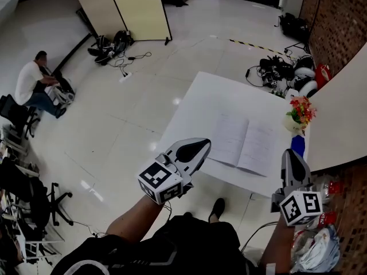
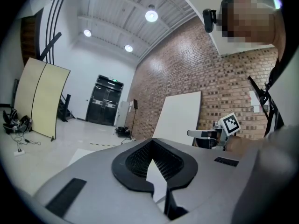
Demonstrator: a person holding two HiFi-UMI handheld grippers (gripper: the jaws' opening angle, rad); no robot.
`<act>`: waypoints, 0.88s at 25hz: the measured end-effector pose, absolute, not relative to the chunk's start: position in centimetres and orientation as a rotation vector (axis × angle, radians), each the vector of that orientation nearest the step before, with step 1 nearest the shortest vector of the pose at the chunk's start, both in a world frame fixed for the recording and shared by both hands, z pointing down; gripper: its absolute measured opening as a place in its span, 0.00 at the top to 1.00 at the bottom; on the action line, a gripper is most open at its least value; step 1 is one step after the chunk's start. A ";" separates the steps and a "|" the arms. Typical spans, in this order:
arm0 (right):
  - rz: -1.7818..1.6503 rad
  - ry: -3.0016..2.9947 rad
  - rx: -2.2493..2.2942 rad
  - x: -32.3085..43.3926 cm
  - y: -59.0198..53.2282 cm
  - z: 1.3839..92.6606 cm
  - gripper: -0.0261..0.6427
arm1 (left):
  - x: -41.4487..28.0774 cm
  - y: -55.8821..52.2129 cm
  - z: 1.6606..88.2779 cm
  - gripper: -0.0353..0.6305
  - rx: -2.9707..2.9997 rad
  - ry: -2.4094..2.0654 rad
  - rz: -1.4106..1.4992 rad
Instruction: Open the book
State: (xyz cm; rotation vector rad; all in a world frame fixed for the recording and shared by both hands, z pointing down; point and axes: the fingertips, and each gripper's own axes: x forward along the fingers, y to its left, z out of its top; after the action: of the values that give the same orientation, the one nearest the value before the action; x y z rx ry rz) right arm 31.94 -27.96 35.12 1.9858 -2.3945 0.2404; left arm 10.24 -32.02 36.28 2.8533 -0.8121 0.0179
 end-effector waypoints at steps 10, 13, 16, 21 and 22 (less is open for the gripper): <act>0.208 -2.320 2.006 23.4 -19.0 33.9 0.95 | 3.3 -24.0 36.1 0.95 2.869 -0.706 -0.006; 0.181 -2.332 2.010 22.5 -16.4 32.8 0.95 | 2.8 -21.8 35.3 0.96 2.871 -0.714 -0.016; 0.136 -2.347 2.007 22.6 -13.1 31.6 0.95 | 3.3 -18.7 34.3 0.95 2.911 -0.707 -0.021; 0.130 -2.421 1.965 23.0 -7.3 31.7 0.95 | 4.7 -12.8 33.6 0.95 2.936 -0.739 -0.021; 0.131 -2.435 1.949 23.1 -6.0 31.8 0.95 | 5.3 -11.3 33.4 0.95 2.931 -0.726 -0.032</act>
State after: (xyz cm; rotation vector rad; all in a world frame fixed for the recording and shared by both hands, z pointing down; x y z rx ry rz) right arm 23.10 -5.99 31.76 1.9492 -2.4355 0.1314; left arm 5.27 -11.34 33.37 2.9306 -0.7257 -0.0322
